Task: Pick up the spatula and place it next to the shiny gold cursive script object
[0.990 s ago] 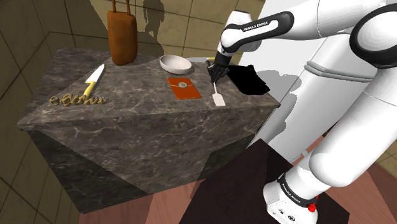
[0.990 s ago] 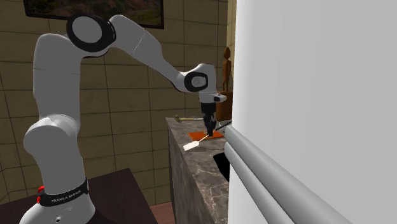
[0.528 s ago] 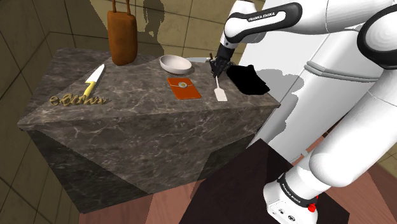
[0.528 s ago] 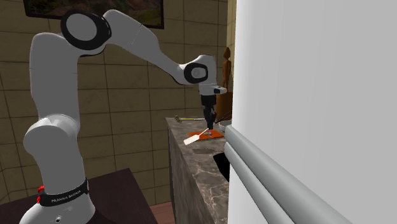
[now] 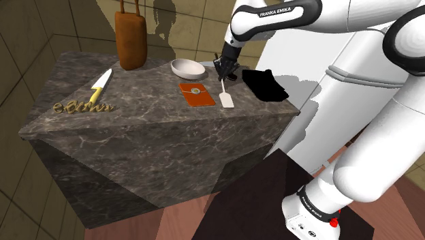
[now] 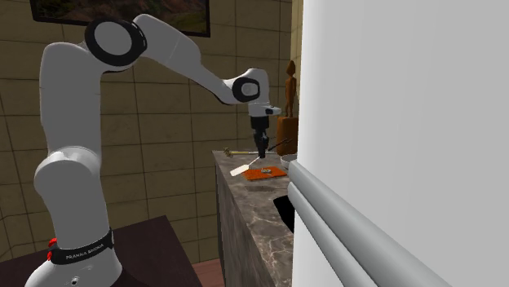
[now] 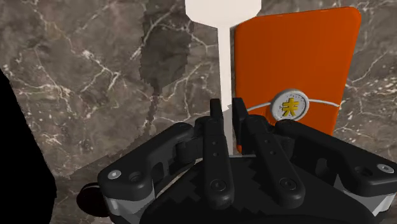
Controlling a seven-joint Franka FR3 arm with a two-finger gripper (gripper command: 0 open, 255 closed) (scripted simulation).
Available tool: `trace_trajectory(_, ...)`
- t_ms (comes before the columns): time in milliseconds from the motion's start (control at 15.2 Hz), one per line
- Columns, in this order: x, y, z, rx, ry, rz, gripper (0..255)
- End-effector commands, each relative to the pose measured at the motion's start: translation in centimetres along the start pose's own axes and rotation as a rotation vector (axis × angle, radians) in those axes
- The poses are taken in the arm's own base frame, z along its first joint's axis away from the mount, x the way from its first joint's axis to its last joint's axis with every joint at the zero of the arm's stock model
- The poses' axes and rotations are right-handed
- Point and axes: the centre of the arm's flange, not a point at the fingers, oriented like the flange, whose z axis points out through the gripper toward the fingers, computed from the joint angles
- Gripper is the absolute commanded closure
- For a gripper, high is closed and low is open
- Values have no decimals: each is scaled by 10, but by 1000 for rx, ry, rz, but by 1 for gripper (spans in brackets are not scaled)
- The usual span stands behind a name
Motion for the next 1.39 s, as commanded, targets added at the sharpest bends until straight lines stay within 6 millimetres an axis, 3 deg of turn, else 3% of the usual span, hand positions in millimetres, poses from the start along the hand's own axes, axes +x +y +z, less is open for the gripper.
trace_trajectory(0, -6, -26, 1, 0, 0, 1, 255)
trace_trajectory(1320, -52, -286, -3, 0, 0, 1, 255)
